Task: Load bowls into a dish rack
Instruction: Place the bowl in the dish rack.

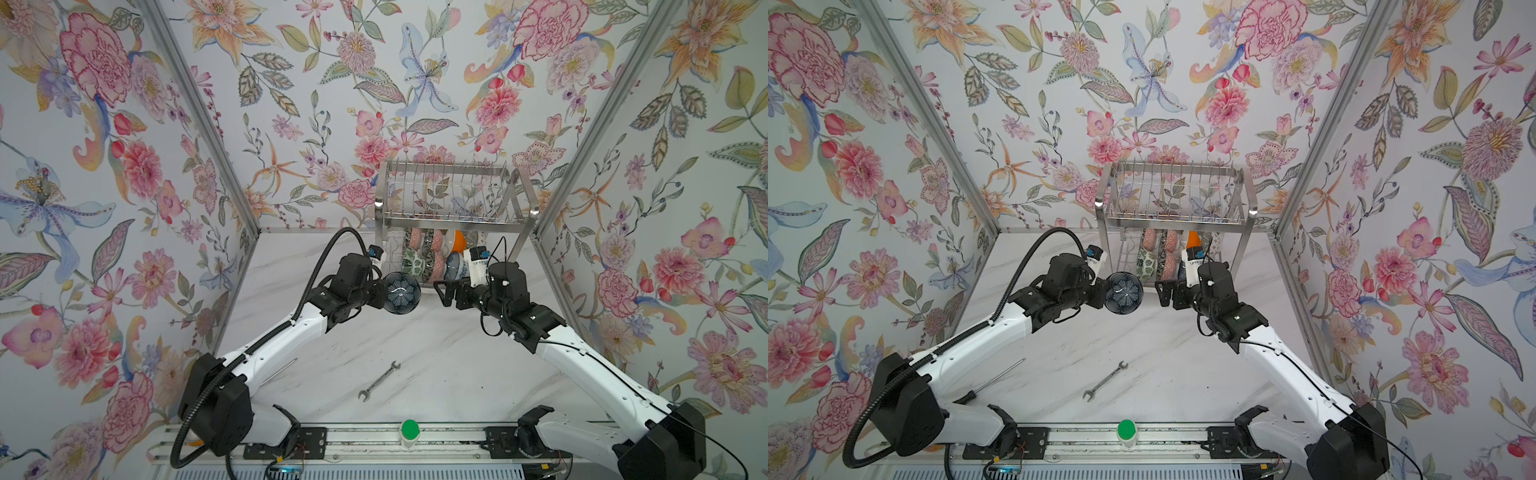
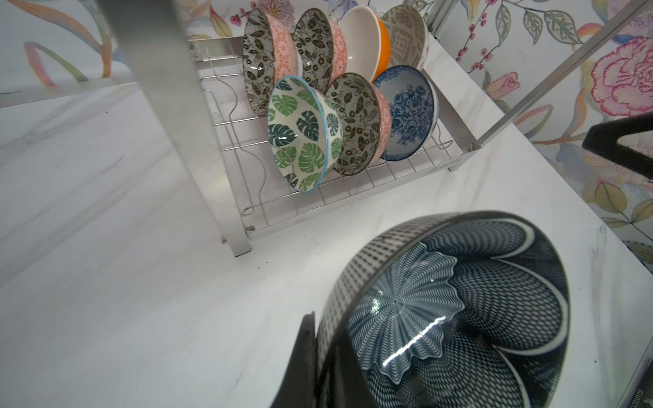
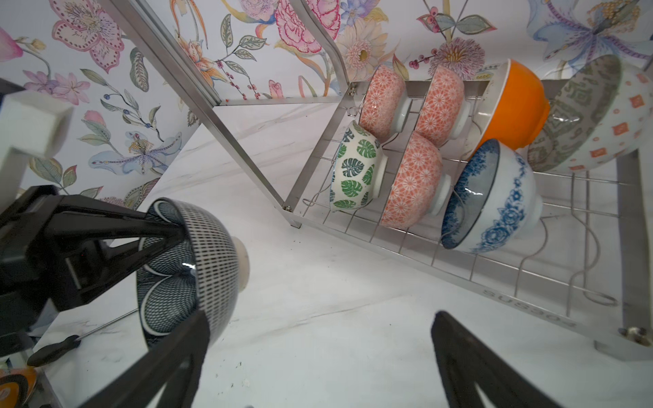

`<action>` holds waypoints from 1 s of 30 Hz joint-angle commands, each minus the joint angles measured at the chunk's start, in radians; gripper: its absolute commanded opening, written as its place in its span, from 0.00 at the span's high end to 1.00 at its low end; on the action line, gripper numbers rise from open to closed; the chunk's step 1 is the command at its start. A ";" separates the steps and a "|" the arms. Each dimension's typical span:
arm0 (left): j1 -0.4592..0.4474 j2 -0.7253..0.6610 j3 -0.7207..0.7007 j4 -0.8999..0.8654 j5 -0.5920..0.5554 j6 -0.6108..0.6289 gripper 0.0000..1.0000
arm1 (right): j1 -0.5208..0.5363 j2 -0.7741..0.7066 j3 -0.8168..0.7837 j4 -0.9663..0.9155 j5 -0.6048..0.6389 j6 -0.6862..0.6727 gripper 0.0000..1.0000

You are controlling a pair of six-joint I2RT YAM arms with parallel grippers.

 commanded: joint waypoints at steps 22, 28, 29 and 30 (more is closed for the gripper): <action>-0.110 0.220 0.262 0.186 0.071 -0.009 1.00 | 0.008 0.122 0.125 -0.075 0.129 0.041 0.84; -0.115 0.200 0.238 0.210 0.096 -0.005 1.00 | 0.003 0.129 0.136 -0.082 0.136 0.038 1.00; -0.115 0.197 0.236 0.210 0.098 -0.005 1.00 | 0.003 0.128 0.139 -0.083 0.137 0.036 1.00; -0.115 0.194 0.234 0.210 0.096 -0.006 1.00 | 0.002 0.126 0.141 -0.088 0.140 0.036 1.00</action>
